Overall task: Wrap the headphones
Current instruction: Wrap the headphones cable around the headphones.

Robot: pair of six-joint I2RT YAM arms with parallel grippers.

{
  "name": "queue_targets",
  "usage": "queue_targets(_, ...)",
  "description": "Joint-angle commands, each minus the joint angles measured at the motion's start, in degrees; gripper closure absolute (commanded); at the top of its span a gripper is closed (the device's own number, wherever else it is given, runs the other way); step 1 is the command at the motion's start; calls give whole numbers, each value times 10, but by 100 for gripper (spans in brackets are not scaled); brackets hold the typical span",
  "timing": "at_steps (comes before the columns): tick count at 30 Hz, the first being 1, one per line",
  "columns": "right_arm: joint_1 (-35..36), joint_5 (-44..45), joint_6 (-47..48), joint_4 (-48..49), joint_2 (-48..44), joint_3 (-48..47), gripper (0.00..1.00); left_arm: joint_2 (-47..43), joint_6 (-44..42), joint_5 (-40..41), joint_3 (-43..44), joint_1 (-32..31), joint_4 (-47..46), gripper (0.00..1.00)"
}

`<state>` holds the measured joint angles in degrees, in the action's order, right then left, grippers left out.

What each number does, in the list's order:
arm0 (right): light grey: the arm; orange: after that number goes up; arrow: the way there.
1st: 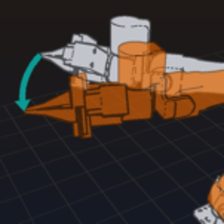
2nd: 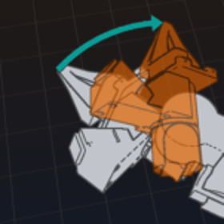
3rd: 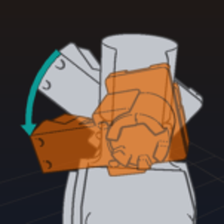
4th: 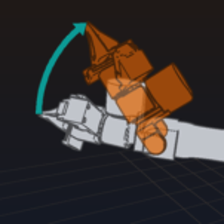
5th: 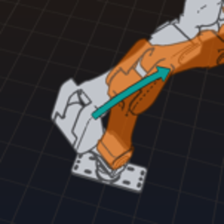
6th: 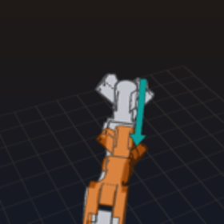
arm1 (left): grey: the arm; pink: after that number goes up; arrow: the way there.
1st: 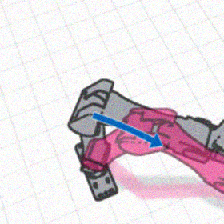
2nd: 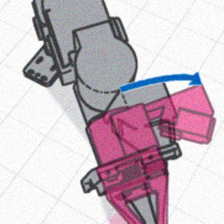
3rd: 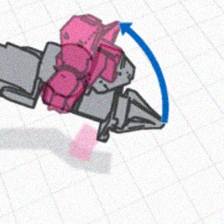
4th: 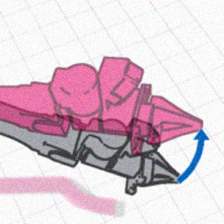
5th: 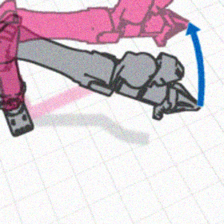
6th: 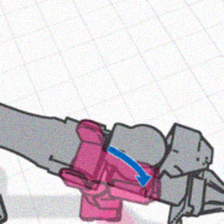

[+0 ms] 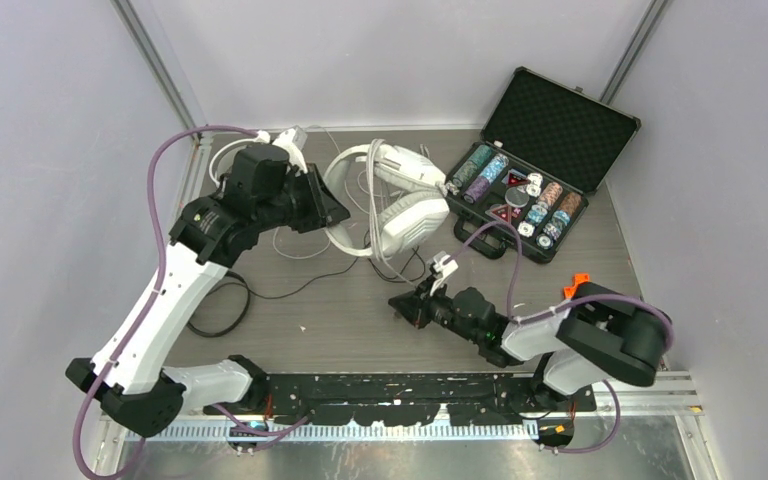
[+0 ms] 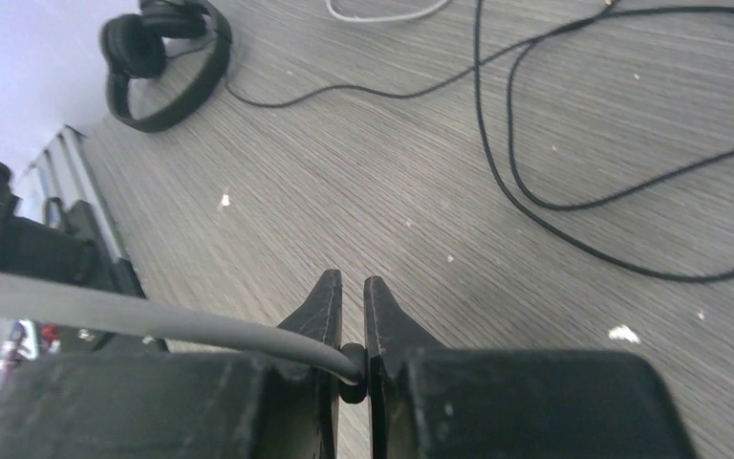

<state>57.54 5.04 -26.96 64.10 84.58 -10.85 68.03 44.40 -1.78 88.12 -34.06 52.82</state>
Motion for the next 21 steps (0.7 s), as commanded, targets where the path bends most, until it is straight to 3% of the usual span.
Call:
queue_targets(1,-26,-52,-42,-132,-62,-39,100,-33,-47,-228,0,35,-89,100)
queue_targets(4,-53,-107,-69,-177,-95,-45,100,-39,-99,-311,-15,58,-86,100)
queue_targets(6,-79,-168,-107,-245,-138,-60,100,-34,-180,-388,-12,74,-44,100)
queue_targets(10,-88,-236,-130,-406,-199,-107,100,-39,-331,-388,-11,74,38,100)
queue_targets(16,-104,-276,-156,-588,-296,-157,100,-106,-548,-442,-128,72,16,100)
queue_targets(21,-124,-312,-199,-681,-330,-195,100,-134,-639,-397,-170,72,24,100)
